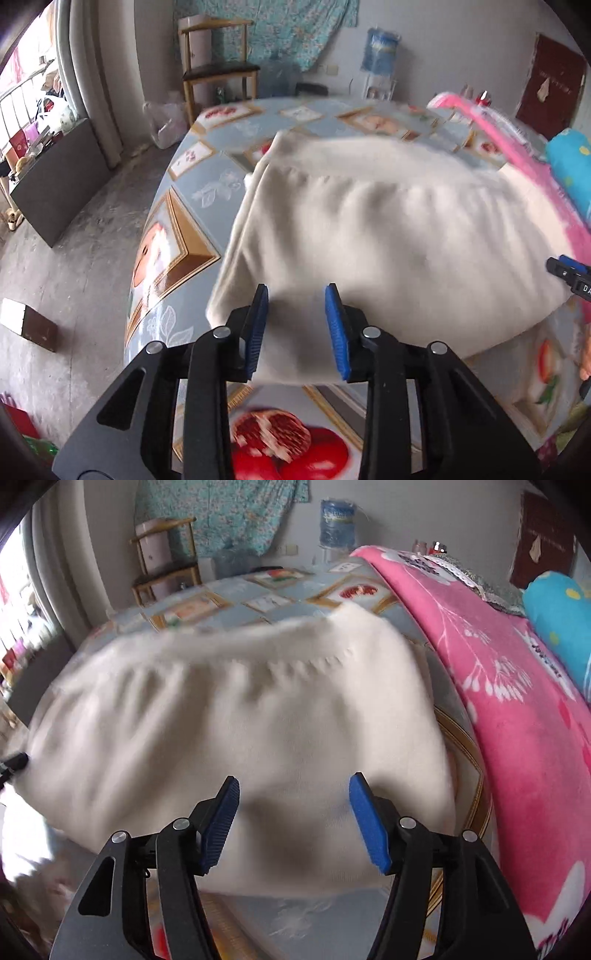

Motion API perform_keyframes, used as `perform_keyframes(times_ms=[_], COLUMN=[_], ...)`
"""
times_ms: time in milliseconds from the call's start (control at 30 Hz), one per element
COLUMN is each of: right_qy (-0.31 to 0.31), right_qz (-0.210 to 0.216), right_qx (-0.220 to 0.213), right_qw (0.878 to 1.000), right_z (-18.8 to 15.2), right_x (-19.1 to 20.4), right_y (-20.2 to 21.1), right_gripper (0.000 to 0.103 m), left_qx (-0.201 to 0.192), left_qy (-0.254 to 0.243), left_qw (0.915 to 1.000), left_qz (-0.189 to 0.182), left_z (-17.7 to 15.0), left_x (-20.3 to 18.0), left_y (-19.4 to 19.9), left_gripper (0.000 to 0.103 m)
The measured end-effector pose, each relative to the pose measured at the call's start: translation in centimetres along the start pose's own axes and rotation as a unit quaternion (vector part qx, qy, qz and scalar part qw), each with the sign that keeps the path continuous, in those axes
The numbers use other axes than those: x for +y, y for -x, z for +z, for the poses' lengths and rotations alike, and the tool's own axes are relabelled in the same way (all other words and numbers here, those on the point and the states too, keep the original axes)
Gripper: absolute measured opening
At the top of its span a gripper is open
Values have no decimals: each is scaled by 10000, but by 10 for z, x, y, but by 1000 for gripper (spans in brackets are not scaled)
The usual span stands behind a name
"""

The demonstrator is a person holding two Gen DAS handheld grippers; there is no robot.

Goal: Fold large clothes

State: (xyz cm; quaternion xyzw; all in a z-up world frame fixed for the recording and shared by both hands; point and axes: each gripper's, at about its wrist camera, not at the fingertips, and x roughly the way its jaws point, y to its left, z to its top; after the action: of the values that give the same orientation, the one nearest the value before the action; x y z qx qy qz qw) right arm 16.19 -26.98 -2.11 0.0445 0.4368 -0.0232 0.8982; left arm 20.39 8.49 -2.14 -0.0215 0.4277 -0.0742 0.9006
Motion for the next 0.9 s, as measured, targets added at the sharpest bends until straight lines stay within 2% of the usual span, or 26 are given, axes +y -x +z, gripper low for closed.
perform_keyframes(times_ms=[67, 133, 167, 200, 267, 300, 367, 467, 533, 567, 600, 667, 733, 800, 900], right_qy=[201, 299, 304, 455, 574, 475, 425, 565, 568, 531, 499, 490, 353, 287, -247], right_qz=[104, 140, 58, -105, -305, -209, 143, 366, 433, 472, 458, 470, 429, 90, -277], right_qx=[-127, -31, 104, -81, 18, 60, -68, -254, -98, 92, 172, 137, 13, -219, -185], right_qw=[9997, 9994, 9995, 9989, 9979, 9986, 9990, 9974, 9974, 9974, 9976, 9976, 9985, 9993, 9991], right_z=[-8, -19, -26, -30, -29, -26, -22, -24, -28, -31, -33, -33, -31, -33, -36], right_x=[20, 32, 33, 37, 46, 48, 55, 77, 88, 92, 93, 92, 83, 69, 34], right_y=[10, 0, -15, -16, -14, -8, 6, 14, 1, -13, -20, -16, 1, 17, 14], right_gripper=[62, 65, 67, 67, 68, 68, 68, 68, 68, 68, 69, 70, 70, 70, 74], left_qx=[-132, -79, -18, -130, -170, -153, -246, -466, -359, -169, -39, -126, -104, -176, -305], left_qy=[-282, -549, -542, -528, -557, -546, -568, -951, -1030, -1023, -1014, -971, -824, -715, -667], left_qw=[9995, 9983, 9983, 9983, 9980, 9979, 9979, 9943, 9940, 9945, 9946, 9948, 9964, 9973, 9973], left_qz=[22, 195, 224, 224, 249, 300, 178, 121, 87, 127, 209, 276, 161, 29, 55], left_z=[-6, -15, -19, -23, -22, -20, -18, -20, -22, -24, -26, -28, -24, -23, -26], left_x=[-13, -24, -23, -22, -22, -24, -31, -55, -66, -71, -74, -75, -71, -65, -58], left_y=[11, 6, 2, 1, 1, 3, 14, 24, 17, 5, -5, -7, -1, 9, 19], left_gripper=[31, 35, 35, 35, 35, 35, 35, 37, 43, 44, 44, 46, 46, 46, 58])
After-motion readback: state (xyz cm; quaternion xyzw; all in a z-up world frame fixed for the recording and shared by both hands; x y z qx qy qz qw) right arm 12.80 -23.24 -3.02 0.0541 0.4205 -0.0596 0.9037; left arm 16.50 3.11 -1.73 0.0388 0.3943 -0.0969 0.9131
